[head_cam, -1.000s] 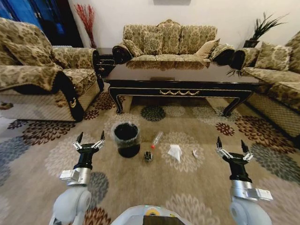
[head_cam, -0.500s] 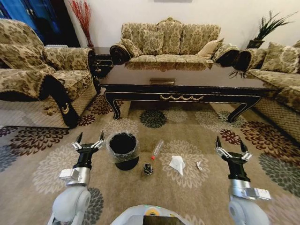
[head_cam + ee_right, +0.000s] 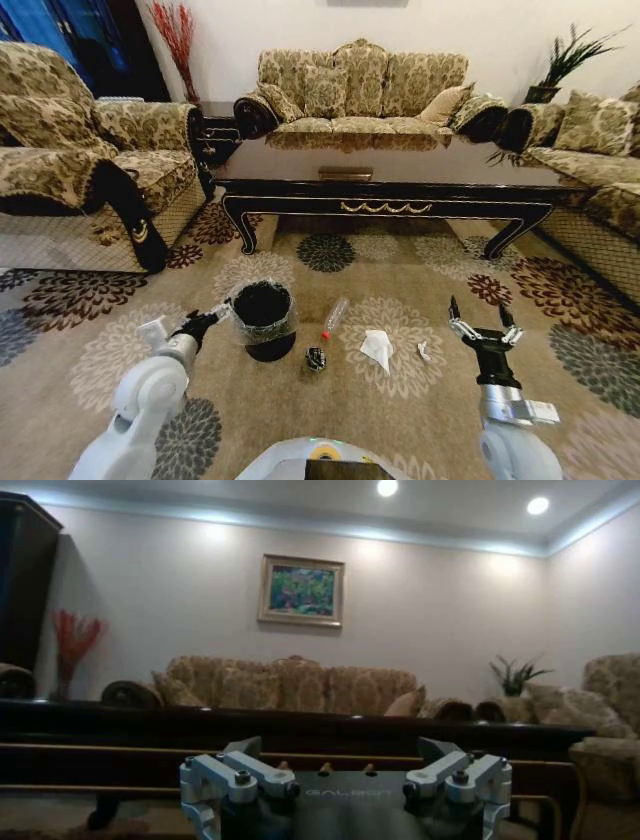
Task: Move to the front of the table and pick up the trash from the floor, then place it into the trash bin.
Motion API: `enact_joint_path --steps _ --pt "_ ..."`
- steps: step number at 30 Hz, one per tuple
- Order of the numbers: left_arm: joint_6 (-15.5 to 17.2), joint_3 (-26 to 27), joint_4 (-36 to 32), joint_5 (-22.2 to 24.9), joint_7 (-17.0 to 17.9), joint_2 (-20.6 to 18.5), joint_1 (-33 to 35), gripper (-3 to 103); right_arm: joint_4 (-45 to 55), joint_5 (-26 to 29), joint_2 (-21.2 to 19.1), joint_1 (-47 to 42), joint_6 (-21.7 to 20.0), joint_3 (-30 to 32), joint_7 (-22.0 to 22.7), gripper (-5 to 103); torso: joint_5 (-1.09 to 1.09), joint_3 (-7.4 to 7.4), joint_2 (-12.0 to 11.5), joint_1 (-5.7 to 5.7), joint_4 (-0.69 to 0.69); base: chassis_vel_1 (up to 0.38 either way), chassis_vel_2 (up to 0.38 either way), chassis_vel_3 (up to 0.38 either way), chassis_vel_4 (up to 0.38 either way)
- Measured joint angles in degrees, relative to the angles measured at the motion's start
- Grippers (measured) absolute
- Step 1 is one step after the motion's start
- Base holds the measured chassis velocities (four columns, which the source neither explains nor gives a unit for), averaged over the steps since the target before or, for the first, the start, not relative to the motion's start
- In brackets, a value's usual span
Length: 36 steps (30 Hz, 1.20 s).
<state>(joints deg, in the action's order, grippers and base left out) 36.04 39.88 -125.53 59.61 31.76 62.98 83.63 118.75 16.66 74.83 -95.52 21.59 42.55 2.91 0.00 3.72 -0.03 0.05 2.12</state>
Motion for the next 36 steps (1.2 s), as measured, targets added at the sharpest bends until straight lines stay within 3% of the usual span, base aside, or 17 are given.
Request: enact_joint_path --steps 8,12,17,19,26,28,29,32,35,36 --pt "-0.6 -5.3 7.9 0.7 -1.4 -1.0 -6.1 100 -2.9 -2.3 0.9 0.0 0.9 -1.4 0.2 100 -0.01 0.01 0.0 0.0 -0.07 0.0 0.0 0.0 0.0" --pt "-1.8 -7.7 12.0 0.4 -2.5 0.3 -9.9 102 -4.2 -2.6 1.0 0.0 1.1 -1.4 0.4 100 -0.01 0.01 0.0 0.01 -0.06 0.0 0.0 0.0 0.0" --pt "-2.5 -9.5 15.0 -0.4 -2.9 2.0 -12.0 98 -5.2 -2.4 0.8 0.4 1.1 -1.1 0.6 100 -0.01 0.01 0.0 0.01 -0.06 0.0 0.0 0.0 0.0" --pt "-2.6 -9.8 15.2 -0.4 -3.0 2.3 -12.0 94 -5.5 -2.2 0.6 0.7 1.0 -1.0 0.6 100 0.0 0.01 0.0 0.01 -0.05 0.0 0.0 0.0 0.0" --pt "-2.7 -9.8 16.1 0.0 -2.7 2.8 -12.0 61 -7.2 -1.9 0.0 2.5 0.9 -1.3 0.7 100 0.01 0.01 0.0 0.01 -0.03 0.0 0.0 0.0 0.0" --pt "-2.7 -9.7 16.0 0.4 -2.6 2.8 -11.8 61 -7.3 -1.9 0.0 2.7 0.9 -1.4 0.7 100 0.0 0.01 0.0 0.01 -0.04 0.0 0.0 0.0 0.0" --pt "-2.6 -9.5 15.4 1.0 -2.4 2.7 -11.3 50 -7.6 -1.9 0.0 3.1 0.9 -1.6 0.8 100 0.0 0.02 0.0 0.01 -0.04 0.0 0.0 0.0 0.0" --pt "-2.4 -9.0 14.6 2.1 -1.8 2.7 -10.4 46 -8.0 -1.9 0.0 3.5 0.9 -1.9 0.8 100 0.01 0.01 0.0 0.01 -0.05 0.0 0.0 0.0 0.0" --pt "-2.1 -8.0 13.8 3.0 -0.9 2.6 -8.8 29 -8.6 -2.2 0.0 4.2 0.7 -2.8 1.1 100 0.0 0.02 0.0 0.01 -0.04 0.0 0.0 0.0 0.0" --pt "-2.0 -7.7 13.4 3.3 -0.8 2.5 -8.4 29 -8.7 -2.2 0.0 4.4 0.4 -3.1 1.5 100 0.01 0.01 0.0 0.01 -0.04 0.0 0.0 0.0 0.0"
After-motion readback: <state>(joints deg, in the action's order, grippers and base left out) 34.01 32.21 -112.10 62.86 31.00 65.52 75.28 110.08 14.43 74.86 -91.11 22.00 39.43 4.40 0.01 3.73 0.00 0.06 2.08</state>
